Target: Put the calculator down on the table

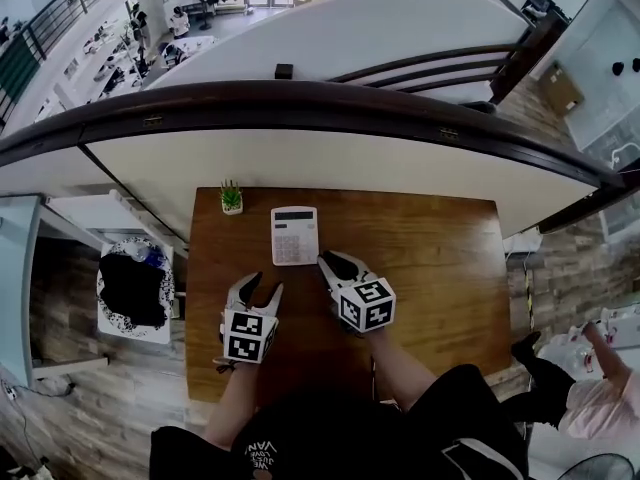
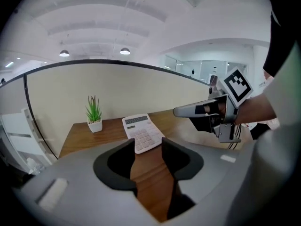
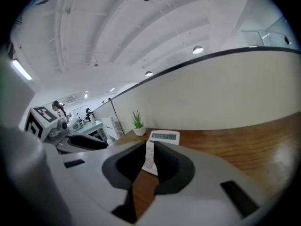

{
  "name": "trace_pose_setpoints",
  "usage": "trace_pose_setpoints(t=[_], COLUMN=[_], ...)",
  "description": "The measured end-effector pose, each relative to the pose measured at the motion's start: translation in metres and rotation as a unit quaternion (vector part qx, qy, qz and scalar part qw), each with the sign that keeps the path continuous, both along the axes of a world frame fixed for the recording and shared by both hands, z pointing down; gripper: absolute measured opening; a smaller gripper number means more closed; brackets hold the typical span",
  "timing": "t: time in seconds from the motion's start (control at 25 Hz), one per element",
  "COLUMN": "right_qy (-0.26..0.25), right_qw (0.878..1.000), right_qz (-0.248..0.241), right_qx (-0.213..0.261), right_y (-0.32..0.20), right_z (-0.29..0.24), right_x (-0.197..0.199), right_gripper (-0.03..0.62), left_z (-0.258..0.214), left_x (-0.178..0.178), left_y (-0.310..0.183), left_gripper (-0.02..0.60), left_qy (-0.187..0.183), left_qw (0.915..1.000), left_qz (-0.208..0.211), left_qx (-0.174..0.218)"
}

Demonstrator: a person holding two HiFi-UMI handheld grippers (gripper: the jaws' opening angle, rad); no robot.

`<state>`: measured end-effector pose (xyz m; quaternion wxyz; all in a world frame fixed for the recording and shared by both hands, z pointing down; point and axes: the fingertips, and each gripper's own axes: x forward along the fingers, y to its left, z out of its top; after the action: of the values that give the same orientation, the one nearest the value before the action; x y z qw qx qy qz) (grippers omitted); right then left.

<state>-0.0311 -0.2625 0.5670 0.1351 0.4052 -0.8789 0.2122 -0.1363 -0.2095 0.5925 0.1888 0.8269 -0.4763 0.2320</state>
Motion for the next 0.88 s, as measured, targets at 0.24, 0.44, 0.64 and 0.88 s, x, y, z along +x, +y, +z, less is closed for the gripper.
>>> trace_pose_setpoints(t=[0.24, 0.44, 0.64, 0.88], right_qy=[-0.003, 0.001, -0.006, -0.011], right_qw=[0.999, 0.998, 0.998, 0.998], right_qz=[-0.037, -0.055, -0.060, -0.058], right_qx=[0.008, 0.004, -0.013, -0.029], right_y=[0.035, 0.061, 0.087, 0.111], right_z=[-0.012, -0.012, -0.010, -0.005], right_x=[0.004, 0.013, 0.028, 0.047], right_gripper=[0.054, 0.048, 0.040, 0.026], left_z=[-0.013, -0.015, -0.020, -0.025], left_x=[0.014, 0.022, 0.030, 0.046], left_y=[0.027, 0.051, 0.075, 0.105], left_gripper=[0.038, 0.012, 0.012, 0.012], left_qy=[-0.013, -0.040, -0.029, -0.005], left_qw=[0.9998, 0.9991, 0.9993, 0.9992], left_qz=[-0.002, -0.003, -0.017, -0.020], left_qx=[0.018, 0.012, 0.014, 0.033])
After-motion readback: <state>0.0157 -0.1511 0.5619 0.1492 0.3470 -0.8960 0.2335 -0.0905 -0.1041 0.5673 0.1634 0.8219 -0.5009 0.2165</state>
